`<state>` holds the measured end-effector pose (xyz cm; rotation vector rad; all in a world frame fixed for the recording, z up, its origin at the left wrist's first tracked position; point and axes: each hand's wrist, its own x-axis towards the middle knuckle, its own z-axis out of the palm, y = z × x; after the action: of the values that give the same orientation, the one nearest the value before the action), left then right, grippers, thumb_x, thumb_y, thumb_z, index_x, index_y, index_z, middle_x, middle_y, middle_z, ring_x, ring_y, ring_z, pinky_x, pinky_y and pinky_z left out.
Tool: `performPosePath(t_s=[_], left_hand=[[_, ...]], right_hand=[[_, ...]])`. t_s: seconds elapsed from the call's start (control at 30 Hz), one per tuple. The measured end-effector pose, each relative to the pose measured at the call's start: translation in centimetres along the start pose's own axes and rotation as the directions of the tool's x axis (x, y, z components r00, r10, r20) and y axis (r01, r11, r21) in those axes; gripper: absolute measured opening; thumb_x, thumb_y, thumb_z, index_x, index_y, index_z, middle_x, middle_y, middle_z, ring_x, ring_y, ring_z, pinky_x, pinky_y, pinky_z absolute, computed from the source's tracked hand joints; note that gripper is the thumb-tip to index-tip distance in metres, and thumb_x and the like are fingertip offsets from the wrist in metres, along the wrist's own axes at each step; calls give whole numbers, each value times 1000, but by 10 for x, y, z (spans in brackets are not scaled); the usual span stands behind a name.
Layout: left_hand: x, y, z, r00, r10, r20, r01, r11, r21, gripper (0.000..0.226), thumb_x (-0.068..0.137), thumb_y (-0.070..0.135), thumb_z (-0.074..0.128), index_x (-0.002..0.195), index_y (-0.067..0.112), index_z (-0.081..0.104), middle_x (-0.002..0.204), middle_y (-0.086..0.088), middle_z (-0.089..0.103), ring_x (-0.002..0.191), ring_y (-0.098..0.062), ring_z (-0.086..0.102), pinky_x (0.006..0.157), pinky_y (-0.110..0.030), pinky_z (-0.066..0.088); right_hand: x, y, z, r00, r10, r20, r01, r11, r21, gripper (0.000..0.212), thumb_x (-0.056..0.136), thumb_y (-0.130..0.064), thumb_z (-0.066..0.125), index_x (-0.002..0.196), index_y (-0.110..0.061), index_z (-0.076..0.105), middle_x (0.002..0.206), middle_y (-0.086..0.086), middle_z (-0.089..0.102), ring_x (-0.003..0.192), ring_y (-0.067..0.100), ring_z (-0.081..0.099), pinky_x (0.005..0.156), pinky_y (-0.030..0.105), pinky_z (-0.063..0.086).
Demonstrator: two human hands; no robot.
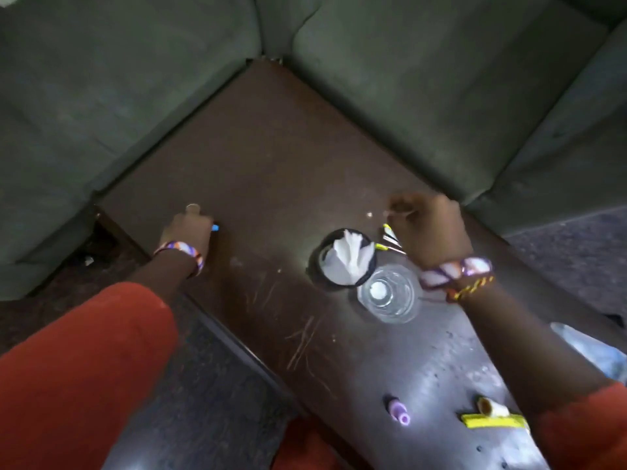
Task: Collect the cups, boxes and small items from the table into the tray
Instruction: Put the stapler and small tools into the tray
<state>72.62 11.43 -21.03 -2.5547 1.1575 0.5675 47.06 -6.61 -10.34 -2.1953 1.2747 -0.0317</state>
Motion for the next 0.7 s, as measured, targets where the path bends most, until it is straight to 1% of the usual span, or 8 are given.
performPosePath(t_s=[0.1, 0.17, 0.27, 0.33, 0.5, 0.57, 0.63, 0.7], left_hand=[[-4, 20, 3, 997, 66, -32, -65, 998, 28, 35, 85, 14, 54, 120, 10, 56, 121, -18, 49, 113, -40, 50, 88, -48, 48], [-2, 38, -4, 991, 63, -115, -69, 996, -49, 38, 84, 21, 57, 119, 6, 56, 119, -21, 53, 114, -41, 48, 89, -48, 47], [4, 68, -31, 980, 40, -196, -90, 963, -255, 41, 83, 24, 60, 118, 3, 58, 116, -28, 58, 110, -45, 52, 91, -47, 46], [6, 90, -57, 975, 53, -216, -130, 923, -362, 40, 83, 26, 61, 115, 3, 59, 115, -28, 61, 109, -44, 55, 89, -42, 44], [-5, 141, -114, 972, 130, -197, -210, 856, -473, 29, 77, 33, 65, 94, 10, 65, 99, -13, 67, 101, -33, 61, 74, -32, 41], [-17, 161, -131, 965, 194, -175, -255, 848, -464, 33, 74, 36, 67, 90, 7, 65, 96, -13, 68, 97, -33, 62, 71, -33, 43], [-32, 183, -143, 955, 248, -164, -297, 827, -478, 42, 69, 39, 66, 93, 4, 68, 99, -17, 70, 95, -32, 63, 78, -37, 49], [-51, 205, -152, 938, 299, -175, -347, 808, -476, 43, 67, 40, 65, 93, 6, 68, 98, -18, 70, 90, -30, 63, 79, -36, 49]], right_hand=[[30, 52, -4, 990, 132, -45, -135, 988, -76, 30, 78, -7, 58, 106, -12, 67, 105, 19, 71, 101, 35, 65, 85, 34, 50], [39, 75, 3, 986, 98, 133, -75, 983, -169, 49, 75, -7, 66, 123, -12, 59, 114, 20, 67, 107, 34, 62, 89, 33, 48], [45, 87, 19, 904, 28, 426, 96, 958, -269, 70, 67, -17, 78, 131, -17, 51, 120, 16, 63, 110, 30, 60, 91, 32, 49], [48, 92, 31, 877, 17, 480, 156, 935, -319, 73, 64, -23, 82, 130, -17, 51, 118, 13, 63, 105, 30, 61, 88, 32, 50], [39, 111, 55, 939, -71, 337, 189, 925, -331, 53, 76, -17, 66, 125, -21, 45, 114, 14, 62, 101, 33, 63, 81, 30, 49], [28, 119, 56, 950, -43, 310, 138, 947, -292, 55, 79, -22, 64, 128, -25, 41, 117, 14, 62, 103, 32, 63, 80, 27, 47], [13, 127, 48, 959, 25, 281, 39, 975, -220, 66, 80, -30, 65, 137, -30, 32, 121, 14, 60, 108, 32, 61, 87, 29, 48], [-9, 132, 29, 978, 82, 194, -71, 995, -64, 68, 83, -34, 62, 142, -30, 29, 115, 16, 61, 105, 34, 60, 87, 30, 47]])
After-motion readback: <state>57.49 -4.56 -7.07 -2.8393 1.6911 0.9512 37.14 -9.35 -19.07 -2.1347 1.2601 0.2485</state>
